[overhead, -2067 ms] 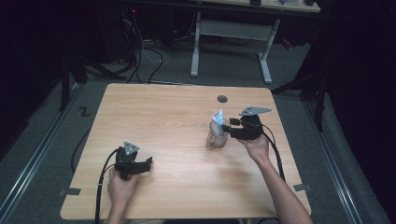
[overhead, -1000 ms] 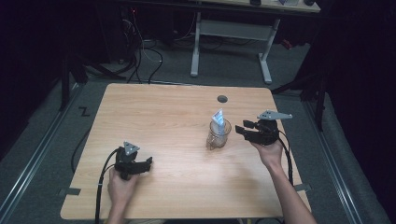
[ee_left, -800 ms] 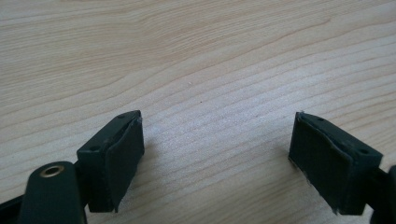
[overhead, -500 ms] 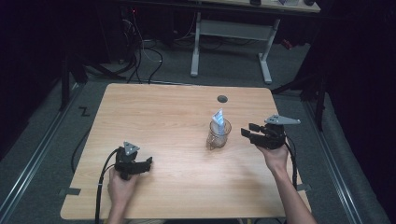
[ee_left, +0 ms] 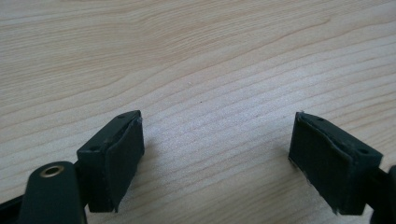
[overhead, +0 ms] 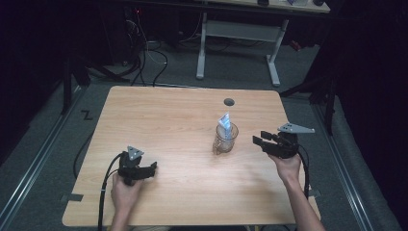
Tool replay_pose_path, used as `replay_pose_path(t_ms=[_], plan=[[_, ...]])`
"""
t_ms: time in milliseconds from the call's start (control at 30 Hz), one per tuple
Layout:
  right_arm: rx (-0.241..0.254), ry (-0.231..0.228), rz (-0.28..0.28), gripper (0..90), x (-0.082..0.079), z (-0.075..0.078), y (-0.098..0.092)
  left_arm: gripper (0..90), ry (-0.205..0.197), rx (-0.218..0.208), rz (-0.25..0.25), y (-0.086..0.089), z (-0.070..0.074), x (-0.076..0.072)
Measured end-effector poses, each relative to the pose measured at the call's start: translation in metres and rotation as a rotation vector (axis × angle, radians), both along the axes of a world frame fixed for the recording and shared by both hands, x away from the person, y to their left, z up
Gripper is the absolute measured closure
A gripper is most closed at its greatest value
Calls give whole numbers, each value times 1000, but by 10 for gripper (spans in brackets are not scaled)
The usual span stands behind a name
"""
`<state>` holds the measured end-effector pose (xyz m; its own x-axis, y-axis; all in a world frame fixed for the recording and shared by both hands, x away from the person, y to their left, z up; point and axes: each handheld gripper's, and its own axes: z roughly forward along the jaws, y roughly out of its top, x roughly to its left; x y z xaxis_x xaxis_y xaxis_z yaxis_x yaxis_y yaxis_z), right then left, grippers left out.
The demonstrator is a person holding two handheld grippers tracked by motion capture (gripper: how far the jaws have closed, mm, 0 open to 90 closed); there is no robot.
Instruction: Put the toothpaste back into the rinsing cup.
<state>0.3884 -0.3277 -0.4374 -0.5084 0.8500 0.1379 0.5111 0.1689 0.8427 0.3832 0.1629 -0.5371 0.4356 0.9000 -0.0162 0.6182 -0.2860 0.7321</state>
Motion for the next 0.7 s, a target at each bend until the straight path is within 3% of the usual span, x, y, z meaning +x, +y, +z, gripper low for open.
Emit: replay_pose_path(t_ms=[700], plan=[[1,37,-38,521,-9,-21,-12,180,0,0,0,0,0,0]])
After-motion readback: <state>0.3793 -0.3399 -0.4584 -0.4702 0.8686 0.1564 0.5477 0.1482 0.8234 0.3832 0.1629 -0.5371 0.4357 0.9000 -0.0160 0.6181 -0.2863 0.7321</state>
